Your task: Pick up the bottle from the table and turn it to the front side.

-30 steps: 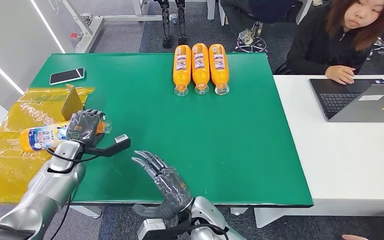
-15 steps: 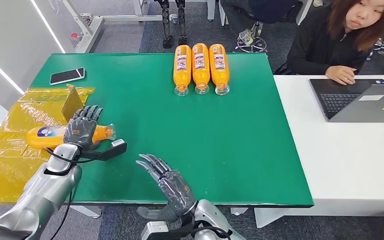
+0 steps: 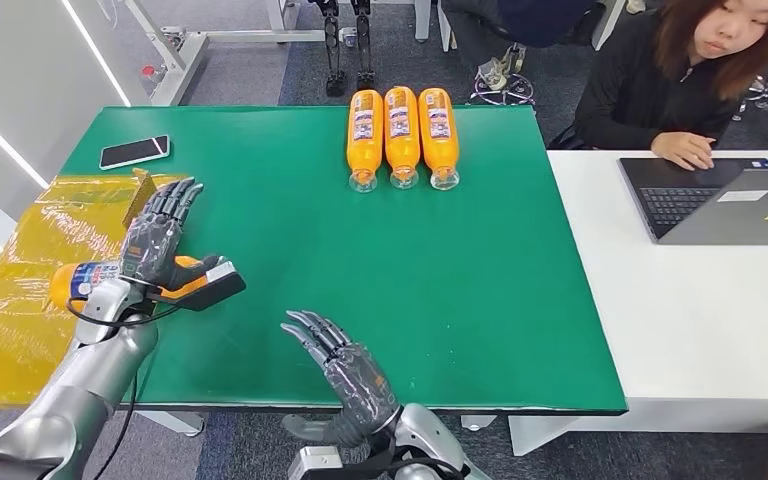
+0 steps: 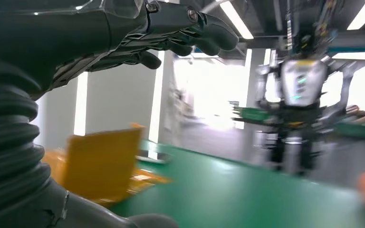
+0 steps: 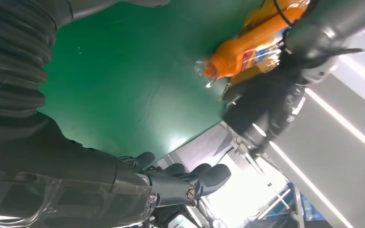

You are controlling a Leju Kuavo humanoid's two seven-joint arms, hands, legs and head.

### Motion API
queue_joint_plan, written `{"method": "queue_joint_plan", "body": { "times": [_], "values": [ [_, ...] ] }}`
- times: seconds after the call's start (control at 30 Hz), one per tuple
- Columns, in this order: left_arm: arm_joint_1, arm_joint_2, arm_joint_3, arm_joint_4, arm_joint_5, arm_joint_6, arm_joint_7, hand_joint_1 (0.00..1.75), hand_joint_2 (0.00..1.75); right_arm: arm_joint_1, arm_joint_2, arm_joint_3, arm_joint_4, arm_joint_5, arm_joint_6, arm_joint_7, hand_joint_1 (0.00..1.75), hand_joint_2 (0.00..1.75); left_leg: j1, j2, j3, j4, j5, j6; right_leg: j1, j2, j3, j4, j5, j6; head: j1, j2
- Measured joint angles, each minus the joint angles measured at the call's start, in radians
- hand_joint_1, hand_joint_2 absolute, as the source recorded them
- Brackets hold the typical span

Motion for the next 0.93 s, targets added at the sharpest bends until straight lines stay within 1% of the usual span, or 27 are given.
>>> {"method": "queue_joint_plan", "body": {
  "times": [0.03, 0.1, 0.2, 0.3, 0.43, 0.53, 0.63, 0.77, 0.93],
  "values": [
    [0.01, -0.007, 0.025, -0.032, 0.057, -0.037, -0.054, 0.0, 1.75, 0.004, 0.0, -0.007, -0.001, 0.004, -0.001, 0.0, 0.0, 1.75, 0.0, 0.0, 0.0, 0.0, 0.0, 0.0, 0.0, 0.0, 0.0, 0.0, 0.0, 0.0, 0.0, 0.0],
    [0.033, -0.017, 0.06, -0.102, 0.141, -0.097, -0.107, 0.0, 1.75, 0.01, 0.0, -0.021, -0.002, 0.011, -0.003, -0.002, 0.0, 1.75, 0.0, 0.001, 0.0, 0.0, 0.0, 0.0, 0.0, 0.001, 0.0, 0.0, 0.0, 0.0, 0.0, 0.0],
    [0.08, -0.019, 0.07, -0.223, 0.291, -0.178, -0.126, 0.0, 1.75, 0.017, 0.0, -0.042, -0.002, 0.02, -0.013, -0.003, 0.0, 1.75, 0.0, 0.001, 0.0, 0.0, 0.0, 0.0, 0.0, 0.001, 0.0, 0.0, 0.0, 0.0, 0.0, 0.0],
    [0.133, -0.015, 0.044, -0.376, 0.452, -0.27, -0.131, 0.0, 1.75, 0.024, -0.004, -0.07, -0.011, 0.03, -0.038, 0.002, 0.0, 1.75, 0.0, 0.0, 0.0, 0.0, 0.0, 0.0, 0.0, 0.0, 0.0, 0.0, 0.0, 0.0, 0.0, 0.0],
    [0.207, -0.021, 0.0, -0.586, 0.555, -0.381, -0.133, 0.0, 1.75, 0.035, -0.02, -0.132, -0.054, 0.06, -0.092, 0.02, 0.0, 1.75, 0.0, 0.0, 0.0, 0.0, 0.0, 0.0, 0.0, 0.0, 0.0, -0.001, 0.0, 0.0, 0.0, 0.0],
    [0.242, -0.033, -0.026, -0.688, 0.57, -0.402, -0.133, 0.0, 1.75, 0.041, -0.035, -0.179, -0.087, 0.07, -0.104, 0.021, 0.0, 1.75, 0.0, 0.0, 0.0, 0.0, 0.0, 0.0, -0.001, 0.0, 0.0, -0.001, 0.0, 0.0, 0.0, 0.0],
    [0.261, -0.037, -0.038, -0.749, 0.574, -0.406, -0.133, 0.0, 1.75, 0.046, -0.044, -0.202, -0.108, 0.073, -0.103, 0.021, 0.0, 1.75, 0.0, 0.0, 0.0, 0.0, 0.0, 0.001, -0.001, 0.0, 0.0, -0.001, 0.0, 0.0, 0.0, 0.0],
    [0.271, -0.039, -0.043, -0.793, 0.575, -0.408, -0.133, 0.0, 1.75, 0.051, -0.05, -0.216, -0.124, 0.073, -0.103, 0.021, 0.0, 1.75, 0.0, 0.0, 0.0, 0.0, 0.0, 0.0, -0.001, 0.0, 0.0, 0.0, 0.0, 0.0, 0.0, 0.0],
    [0.273, -0.039, -0.052, -0.815, 0.575, -0.408, -0.133, 0.0, 1.75, 0.055, -0.053, -0.225, -0.133, 0.073, -0.103, 0.021, 0.0, 1.75, 0.0, 0.0, 0.0, 0.0, 0.0, 0.0, -0.001, 0.0, 0.0, 0.0, 0.0, 0.0, 0.0, 0.0]
  ]
}}
